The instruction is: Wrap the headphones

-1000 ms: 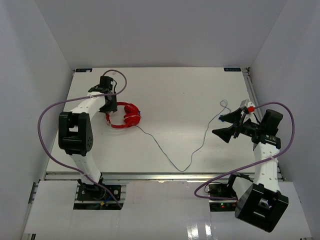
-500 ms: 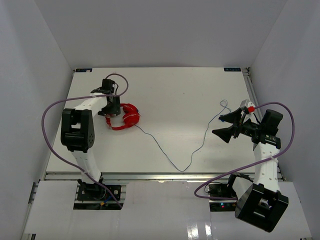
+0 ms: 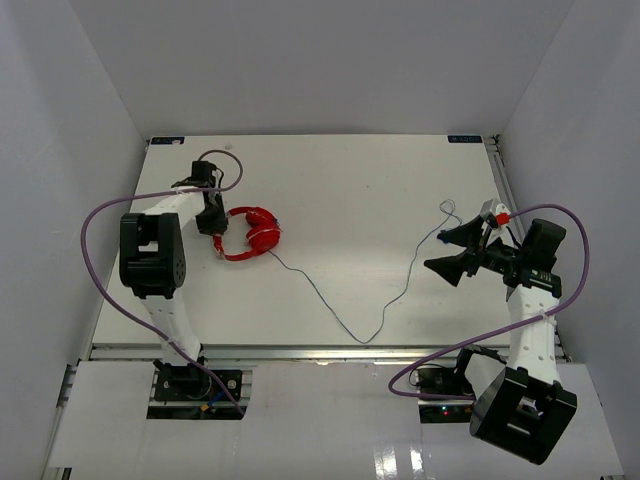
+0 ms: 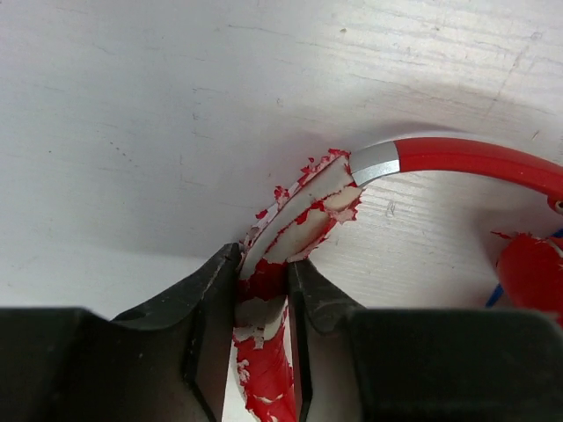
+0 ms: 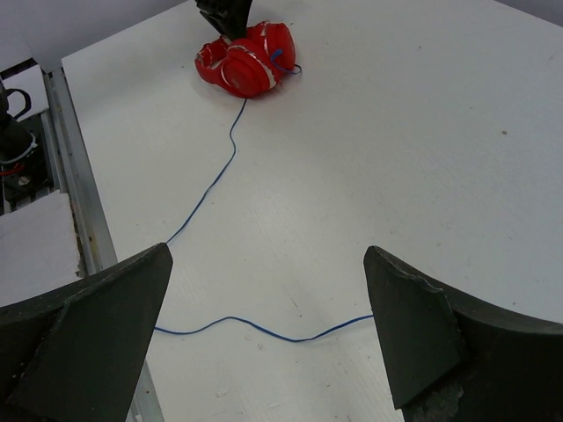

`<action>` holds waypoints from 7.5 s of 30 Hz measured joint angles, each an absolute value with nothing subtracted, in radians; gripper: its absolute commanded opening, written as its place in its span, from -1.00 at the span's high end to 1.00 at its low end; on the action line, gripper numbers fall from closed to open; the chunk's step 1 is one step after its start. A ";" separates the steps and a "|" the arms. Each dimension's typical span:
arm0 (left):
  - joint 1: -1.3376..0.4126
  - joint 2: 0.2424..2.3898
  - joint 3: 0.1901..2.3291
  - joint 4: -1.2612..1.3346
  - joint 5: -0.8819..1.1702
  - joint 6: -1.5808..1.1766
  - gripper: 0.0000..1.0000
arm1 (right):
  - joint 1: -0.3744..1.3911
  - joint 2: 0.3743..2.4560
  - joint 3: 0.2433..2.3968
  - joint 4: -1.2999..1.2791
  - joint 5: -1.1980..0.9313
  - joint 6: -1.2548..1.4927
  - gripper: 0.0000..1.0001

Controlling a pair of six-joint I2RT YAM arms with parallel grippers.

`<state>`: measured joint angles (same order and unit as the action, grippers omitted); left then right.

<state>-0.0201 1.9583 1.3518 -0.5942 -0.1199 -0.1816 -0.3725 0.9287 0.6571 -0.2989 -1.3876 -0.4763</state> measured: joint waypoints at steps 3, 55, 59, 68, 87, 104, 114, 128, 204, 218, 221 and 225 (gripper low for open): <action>-0.013 1.954 1.342 -0.583 -0.093 -0.186 0.95 | -0.373 0.929 0.657 -0.299 -1.388 -0.476 -0.92; -0.096 1.296 1.463 -0.488 0.670 -0.774 1.00 | 0.568 1.558 0.700 0.810 -0.672 -0.023 -0.84; -0.097 1.262 1.465 -0.451 0.675 -0.836 1.00 | 0.567 1.651 0.693 0.947 -0.640 0.039 -0.91; -0.101 1.220 1.497 -0.425 0.657 -0.855 1.00 | 0.526 1.569 0.761 0.671 -1.033 -0.271 -0.65; -0.101 1.218 1.493 -0.449 0.587 -0.797 1.00 | 0.571 1.479 0.708 0.581 -0.636 -0.281 -0.80; -0.101 1.197 1.474 -0.406 0.588 -0.871 1.00 | 0.578 1.718 0.861 0.875 -0.706 0.033 0.84; -0.101 1.288 1.460 -0.349 0.341 -0.878 1.00 | 0.682 1.497 0.957 0.214 -0.549 -0.288 0.85; -0.368 1.733 1.493 -0.480 -0.064 -0.440 1.00 | 0.756 1.134 1.085 -0.211 0.335 -1.004 0.85; -0.575 1.364 1.024 -0.303 0.409 -0.118 1.00 | 0.511 1.292 1.143 -0.254 -0.272 -0.891 0.85; -0.576 1.298 0.928 -0.117 0.549 -0.355 1.00 | 0.373 1.307 0.991 -0.044 -0.653 -0.442 0.84; -0.576 1.298 0.923 -0.074 0.554 -0.404 1.00 | 0.372 1.299 0.962 -0.025 -0.694 -0.406 0.80; -0.576 1.298 0.923 -0.014 0.563 -0.460 1.00 | 0.352 1.288 0.951 0.000 -0.748 -0.367 0.59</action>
